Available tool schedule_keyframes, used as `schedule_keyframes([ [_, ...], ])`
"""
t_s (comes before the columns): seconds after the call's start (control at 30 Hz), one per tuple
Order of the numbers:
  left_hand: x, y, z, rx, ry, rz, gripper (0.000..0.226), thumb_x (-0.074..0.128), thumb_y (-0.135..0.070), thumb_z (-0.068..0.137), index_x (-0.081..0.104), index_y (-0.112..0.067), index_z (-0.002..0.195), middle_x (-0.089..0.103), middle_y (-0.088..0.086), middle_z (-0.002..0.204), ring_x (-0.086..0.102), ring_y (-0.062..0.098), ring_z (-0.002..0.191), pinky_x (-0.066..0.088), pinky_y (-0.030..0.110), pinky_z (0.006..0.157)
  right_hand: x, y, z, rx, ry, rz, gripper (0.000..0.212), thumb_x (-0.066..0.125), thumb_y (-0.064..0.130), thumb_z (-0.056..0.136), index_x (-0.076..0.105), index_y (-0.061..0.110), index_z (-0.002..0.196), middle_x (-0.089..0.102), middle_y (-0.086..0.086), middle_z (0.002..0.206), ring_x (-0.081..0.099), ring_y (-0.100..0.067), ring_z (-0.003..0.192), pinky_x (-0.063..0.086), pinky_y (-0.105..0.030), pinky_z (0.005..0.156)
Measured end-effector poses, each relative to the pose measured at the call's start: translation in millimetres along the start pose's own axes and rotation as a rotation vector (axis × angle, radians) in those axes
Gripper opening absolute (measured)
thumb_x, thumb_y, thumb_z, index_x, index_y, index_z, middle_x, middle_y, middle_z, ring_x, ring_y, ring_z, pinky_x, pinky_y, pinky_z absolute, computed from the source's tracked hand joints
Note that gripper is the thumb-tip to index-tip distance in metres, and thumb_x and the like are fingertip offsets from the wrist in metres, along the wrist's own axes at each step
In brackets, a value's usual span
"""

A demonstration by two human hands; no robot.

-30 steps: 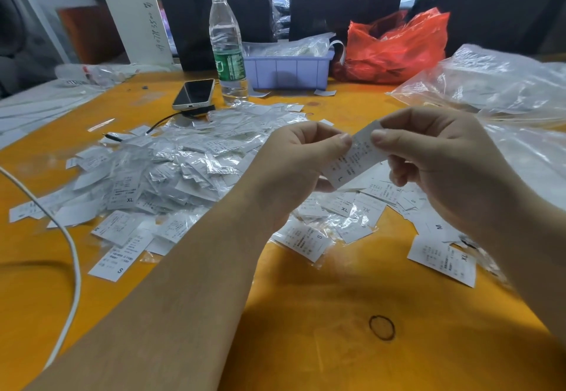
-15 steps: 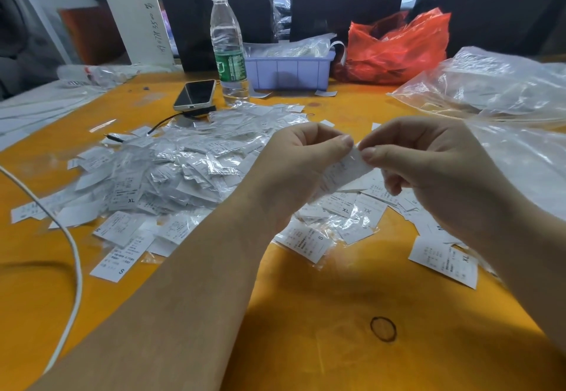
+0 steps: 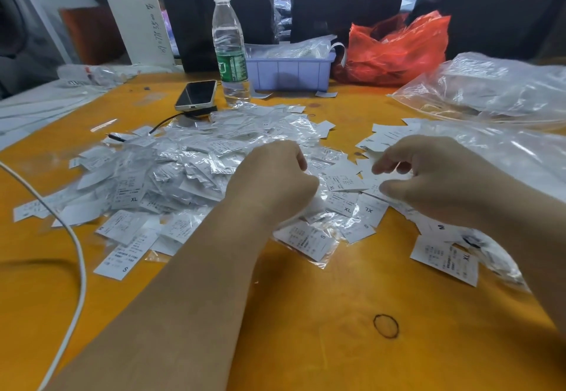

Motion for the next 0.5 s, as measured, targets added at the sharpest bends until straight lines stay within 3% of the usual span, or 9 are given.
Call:
schedule_keyframes([
  [0.1,2,-4,-1,0.065,-0.071,0.085,0.024,0.066,-0.037,0.084,0.063,-0.031,0.107,0.058,-0.006,0.112,0.053,0.018,0.106,0.051,0.039,0.088,8,2,0,0.066,0.17,-0.115,0.043,0.071,0.044,0.081,0.061,0.032,0.121,0.049,0.011,0.125,0.046,-0.014,0.119,0.042,-0.032,0.089],
  [0.2,3,-8,-4,0.107,-0.075,0.082,0.026,0.066,-0.04,0.085,0.064,-0.029,0.109,0.055,-0.004,0.117,0.051,0.02,0.112,0.048,0.041,0.094,13,7,-1,0.077,0.267,-0.197,0.055,0.068,0.057,0.076,0.06,0.033,0.124,0.047,0.006,0.136,0.042,-0.016,0.124,0.045,-0.038,0.097],
  [0.4,6,-12,-7,0.145,0.015,0.034,0.022,0.064,-0.036,0.088,0.064,-0.028,0.108,0.057,-0.005,0.117,0.05,0.019,0.113,0.047,0.04,0.094,15,8,-2,0.004,0.145,-0.136,0.012,0.071,0.04,0.084,0.071,0.032,0.093,0.061,0.006,0.114,0.056,-0.014,0.098,0.048,-0.032,0.083],
  [0.5,10,-14,-8,0.164,0.047,0.035,0.02,0.062,-0.033,0.089,0.063,-0.029,0.108,0.057,-0.005,0.118,0.051,0.018,0.113,0.047,0.039,0.094,17,7,-2,-0.026,0.105,-0.115,0.002,0.071,0.029,0.086,0.07,0.031,0.085,0.064,0.007,0.105,0.057,-0.011,0.093,0.046,-0.028,0.078],
])
Point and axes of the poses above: each hand's wrist, its own z-axis towards the middle knuckle, its own x-axis out of the palm, y = z × x, the point moved 2 cm from there along z, towards the middle knuckle
